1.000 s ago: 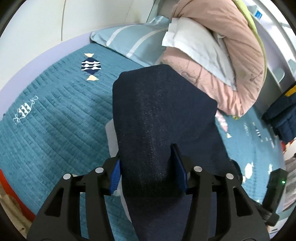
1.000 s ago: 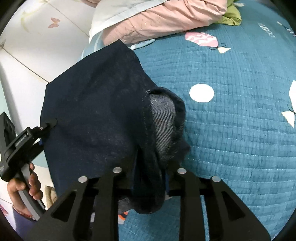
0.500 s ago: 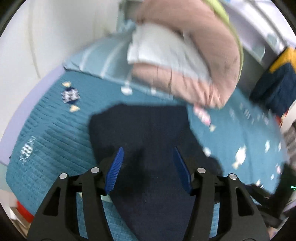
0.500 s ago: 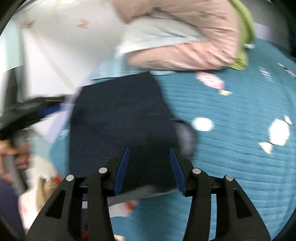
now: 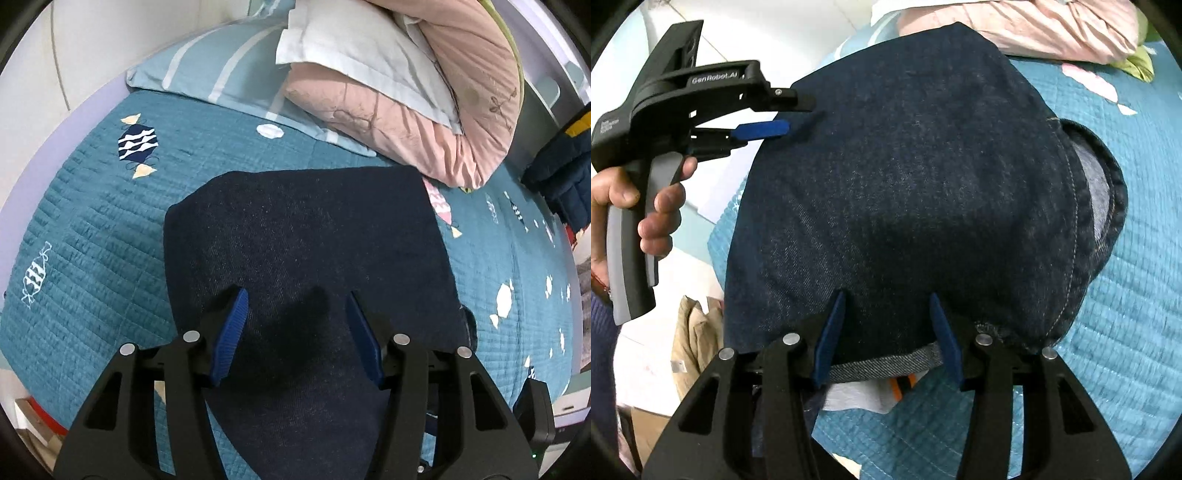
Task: Fold large clothes
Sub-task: 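Lower the folded jacket onto the bed and open both tools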
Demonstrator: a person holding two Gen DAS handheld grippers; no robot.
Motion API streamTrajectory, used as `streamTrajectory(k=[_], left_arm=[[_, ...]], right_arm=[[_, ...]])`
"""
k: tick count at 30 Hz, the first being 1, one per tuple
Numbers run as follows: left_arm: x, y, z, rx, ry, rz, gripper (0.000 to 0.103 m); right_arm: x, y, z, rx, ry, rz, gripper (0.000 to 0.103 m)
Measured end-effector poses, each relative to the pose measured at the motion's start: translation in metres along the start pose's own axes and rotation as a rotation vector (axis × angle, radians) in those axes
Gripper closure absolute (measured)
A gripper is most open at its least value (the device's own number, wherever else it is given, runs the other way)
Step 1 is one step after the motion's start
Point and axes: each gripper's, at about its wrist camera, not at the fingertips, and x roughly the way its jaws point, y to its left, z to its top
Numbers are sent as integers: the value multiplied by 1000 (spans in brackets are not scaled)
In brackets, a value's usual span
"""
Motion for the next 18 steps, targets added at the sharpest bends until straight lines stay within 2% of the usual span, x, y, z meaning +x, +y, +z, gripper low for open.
streamTrajectory(k=[2,6,14,18], left_arm=[[-13,-6,-3,18,-39,13,45],[-45,-15,-22,58,-102,78,35],[-130,-37,-90,13,-187,128,24],[-170,-58,-127,-12,-234,147,12]], right_arm=[[-8,1,5,15,-1,14,57],[-38,-1,6,38,-62,10,49],[-113,22,-11,-65,-134,-111,46],[-168,29,-34,-87,-197,-141,42]])
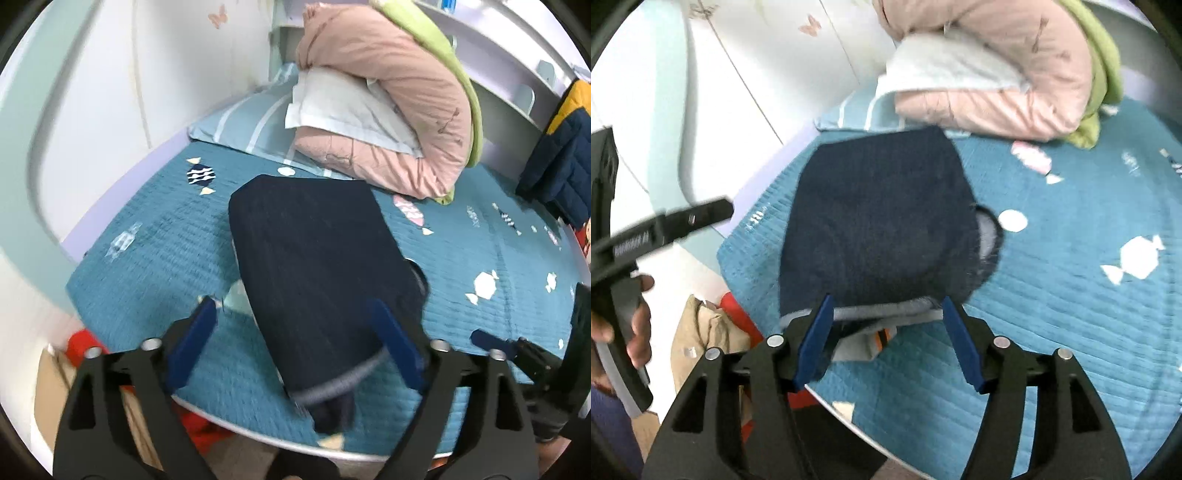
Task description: Fold large clothes
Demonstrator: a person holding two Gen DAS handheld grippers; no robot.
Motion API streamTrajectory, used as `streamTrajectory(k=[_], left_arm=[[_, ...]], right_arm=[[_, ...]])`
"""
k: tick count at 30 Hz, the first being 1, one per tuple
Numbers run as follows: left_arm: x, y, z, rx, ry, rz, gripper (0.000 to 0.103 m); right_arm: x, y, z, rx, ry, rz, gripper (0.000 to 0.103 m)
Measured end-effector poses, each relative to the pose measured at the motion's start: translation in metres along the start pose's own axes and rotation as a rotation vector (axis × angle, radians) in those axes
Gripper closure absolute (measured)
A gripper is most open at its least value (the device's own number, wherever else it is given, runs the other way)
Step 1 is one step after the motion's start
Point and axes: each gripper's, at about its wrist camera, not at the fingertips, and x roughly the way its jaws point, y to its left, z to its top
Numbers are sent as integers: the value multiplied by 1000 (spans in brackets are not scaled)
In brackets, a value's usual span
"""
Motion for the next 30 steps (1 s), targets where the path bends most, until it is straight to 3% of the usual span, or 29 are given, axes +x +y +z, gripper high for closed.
streamTrajectory(k=[3,8,10,15,23,30], left_arm=[[-37,-8,-19,-53,-37,4,12],[-93,-32,-49,-65,-91,31,10],[-119,-46,-60,-50,-126,30,9],[-171,-77,-80,-1,-206,50,5],[-241,-114,-105,49,-322,124,5],[-296,-138,-118,64,-418,103,5]], right_arm=[[-37,5,-6,-6,-40,-4,33],[-110,16,-19,-44,-139,-15,31],[-135,21,-24,-63,-177,-21,22],[-198,27,-44,-85,-273,-59,16],[-269,32,-69,-108,-379,-104,10],[-314,41,-87,-135,-455,-144,9]])
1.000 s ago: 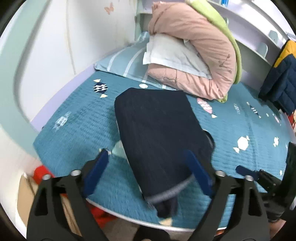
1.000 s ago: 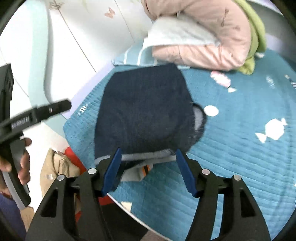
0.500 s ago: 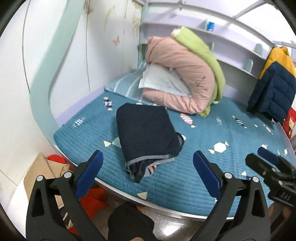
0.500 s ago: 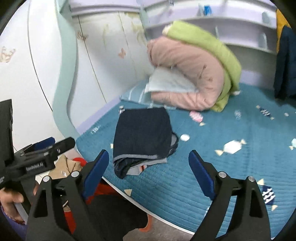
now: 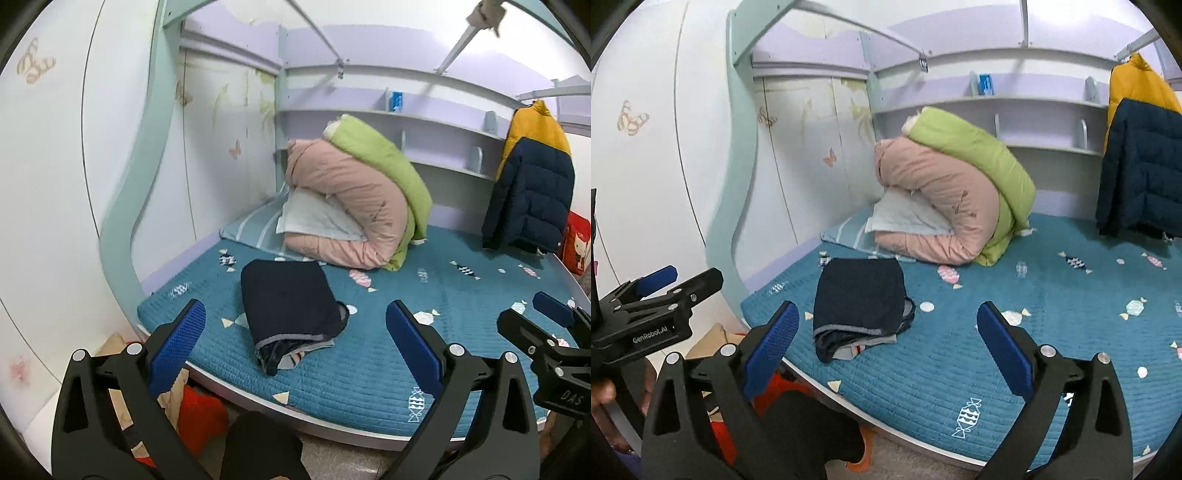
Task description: Fold large clothes
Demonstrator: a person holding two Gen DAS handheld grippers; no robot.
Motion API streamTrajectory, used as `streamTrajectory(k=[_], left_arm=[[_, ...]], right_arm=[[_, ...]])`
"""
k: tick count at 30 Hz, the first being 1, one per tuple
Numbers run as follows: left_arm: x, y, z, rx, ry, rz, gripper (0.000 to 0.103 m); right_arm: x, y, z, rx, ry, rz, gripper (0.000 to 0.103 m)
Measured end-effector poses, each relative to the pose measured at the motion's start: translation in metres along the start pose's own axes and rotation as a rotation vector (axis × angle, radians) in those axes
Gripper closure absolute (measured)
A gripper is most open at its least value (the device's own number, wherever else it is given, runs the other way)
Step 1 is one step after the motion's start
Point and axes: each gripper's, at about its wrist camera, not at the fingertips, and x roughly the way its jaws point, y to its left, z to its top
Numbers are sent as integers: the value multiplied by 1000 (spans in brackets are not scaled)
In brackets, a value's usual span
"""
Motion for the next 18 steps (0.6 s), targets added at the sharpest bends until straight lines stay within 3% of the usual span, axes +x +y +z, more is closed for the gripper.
streamTrajectory(k=[7,18], left_arm=[[-34,-23,6,43,-103,13,5],[-55,-43,8,56,-152,-4,5]], right_arm=[[-33,4,7,-27,-65,-7,9],[-62,1,9,-43,-128,-34,9]])
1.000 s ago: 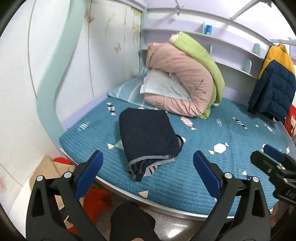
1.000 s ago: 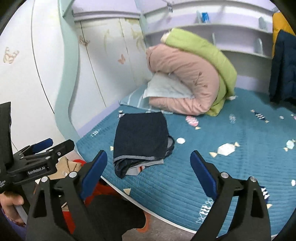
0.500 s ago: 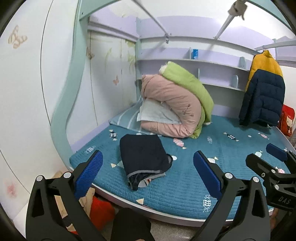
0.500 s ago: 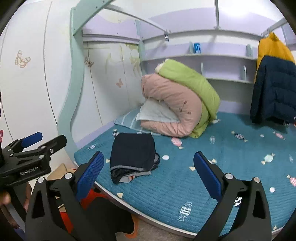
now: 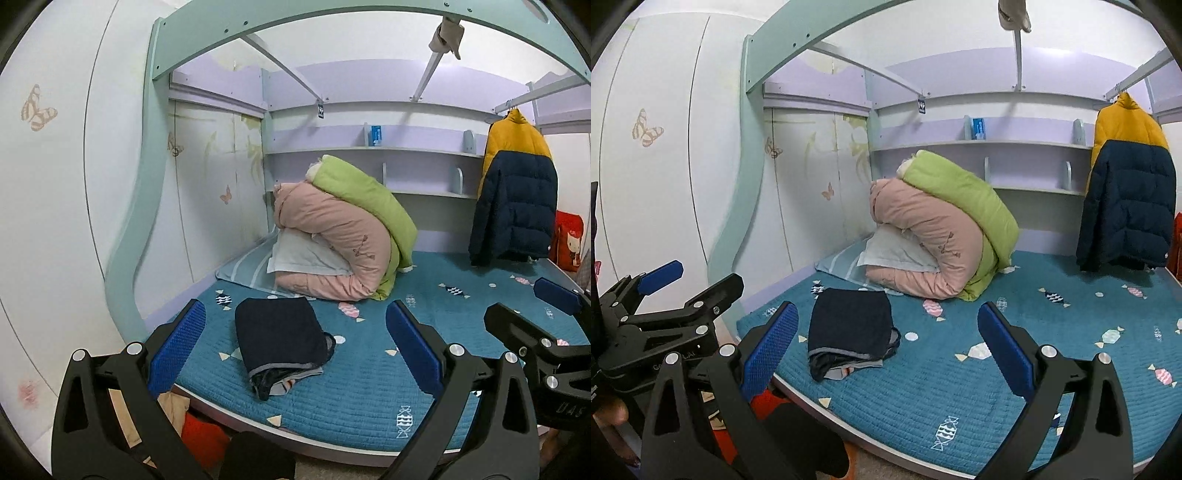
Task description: Fold large clothes
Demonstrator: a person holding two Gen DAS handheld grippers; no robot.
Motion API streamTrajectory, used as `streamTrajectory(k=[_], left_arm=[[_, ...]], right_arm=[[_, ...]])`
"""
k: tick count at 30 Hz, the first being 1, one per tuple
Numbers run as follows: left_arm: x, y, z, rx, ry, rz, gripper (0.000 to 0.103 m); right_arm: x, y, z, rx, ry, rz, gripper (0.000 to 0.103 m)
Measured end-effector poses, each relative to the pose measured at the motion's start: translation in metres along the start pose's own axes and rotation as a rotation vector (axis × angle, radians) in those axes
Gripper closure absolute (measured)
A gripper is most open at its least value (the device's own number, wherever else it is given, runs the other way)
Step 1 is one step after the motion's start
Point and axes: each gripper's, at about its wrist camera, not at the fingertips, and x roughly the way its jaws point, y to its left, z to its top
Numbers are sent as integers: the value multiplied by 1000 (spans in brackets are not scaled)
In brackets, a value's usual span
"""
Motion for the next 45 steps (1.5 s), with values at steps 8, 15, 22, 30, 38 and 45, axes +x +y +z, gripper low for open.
streamTrajectory(k=[8,15,22,30,38,45], left_arm=[[-4,-5,3,4,-13,-19,5],[-6,-7,1,0,-14,-23,5],[-4,-7,2,2,-15,-26,5],[-4,-10,5,3,-21,-34,5],[-5,-14,8,0,-34,-38,5],[-9,-15,9,-7,-52,-41,5]], right_arm=[[-7,-3,1,-5,-13,-15,9],[-7,-5,1,-3,-15,-15,9],[-9,-10,1,0,-14,-19,9],[-12,-15,2,-1,-18,-24,9],[-15,-18,1,-1,-27,-30,9],[-20,-20,2,-1,-38,-38,9]])
